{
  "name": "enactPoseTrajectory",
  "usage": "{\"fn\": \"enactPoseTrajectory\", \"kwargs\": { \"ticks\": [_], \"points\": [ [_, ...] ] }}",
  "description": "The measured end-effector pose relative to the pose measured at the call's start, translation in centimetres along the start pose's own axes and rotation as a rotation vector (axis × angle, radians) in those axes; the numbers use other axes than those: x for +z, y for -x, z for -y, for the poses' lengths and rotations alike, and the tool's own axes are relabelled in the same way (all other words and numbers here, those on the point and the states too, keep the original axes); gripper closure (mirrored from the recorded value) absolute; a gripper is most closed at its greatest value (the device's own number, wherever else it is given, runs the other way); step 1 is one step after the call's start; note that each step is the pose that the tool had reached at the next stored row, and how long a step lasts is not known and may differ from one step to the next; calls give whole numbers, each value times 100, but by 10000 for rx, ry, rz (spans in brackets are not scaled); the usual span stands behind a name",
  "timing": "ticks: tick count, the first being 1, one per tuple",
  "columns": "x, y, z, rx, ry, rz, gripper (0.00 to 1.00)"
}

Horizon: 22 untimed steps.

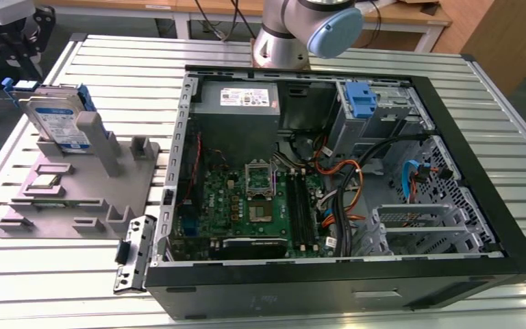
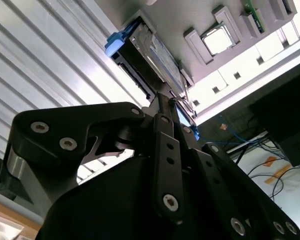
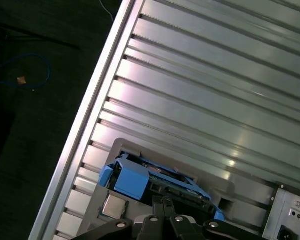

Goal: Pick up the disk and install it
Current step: 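Pick up the disk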

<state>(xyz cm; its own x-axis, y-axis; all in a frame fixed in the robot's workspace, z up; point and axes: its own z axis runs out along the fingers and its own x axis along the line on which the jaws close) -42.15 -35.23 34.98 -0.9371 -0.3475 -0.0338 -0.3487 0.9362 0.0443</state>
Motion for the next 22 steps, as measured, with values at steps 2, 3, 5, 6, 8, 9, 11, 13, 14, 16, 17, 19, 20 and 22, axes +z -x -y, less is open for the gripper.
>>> {"fn": "enactPoseTrajectory", "kwargs": {
  "ticks": [2, 3, 5, 6, 8, 9, 11, 13, 14, 16, 17, 19, 20, 22],
  "points": [
    [0, 0, 0, -229, 8, -10, 89],
    [0, 0, 0, -345, 11, -15, 89],
    [0, 0, 0, -472, 16, -20, 89],
    [0, 0, 0, -479, 16, -20, 89],
    [0, 0, 0, -483, 16, -21, 89],
    [0, 0, 0, -485, 17, -20, 89],
    [0, 0, 0, -486, 17, -20, 89],
    [0, 0, 0, -486, 17, -21, 89],
    [0, 0, 0, -486, 17, -21, 89],
    [0, 0, 0, -488, 16, -21, 89],
    [0, 0, 0, -491, 17, -21, 89],
    [0, 0, 0, -509, 17, -22, 89],
    [0, 0, 0, -528, 18, -22, 89],
    [1, 0, 0, -592, 20, -25, 89]
  ]
}}
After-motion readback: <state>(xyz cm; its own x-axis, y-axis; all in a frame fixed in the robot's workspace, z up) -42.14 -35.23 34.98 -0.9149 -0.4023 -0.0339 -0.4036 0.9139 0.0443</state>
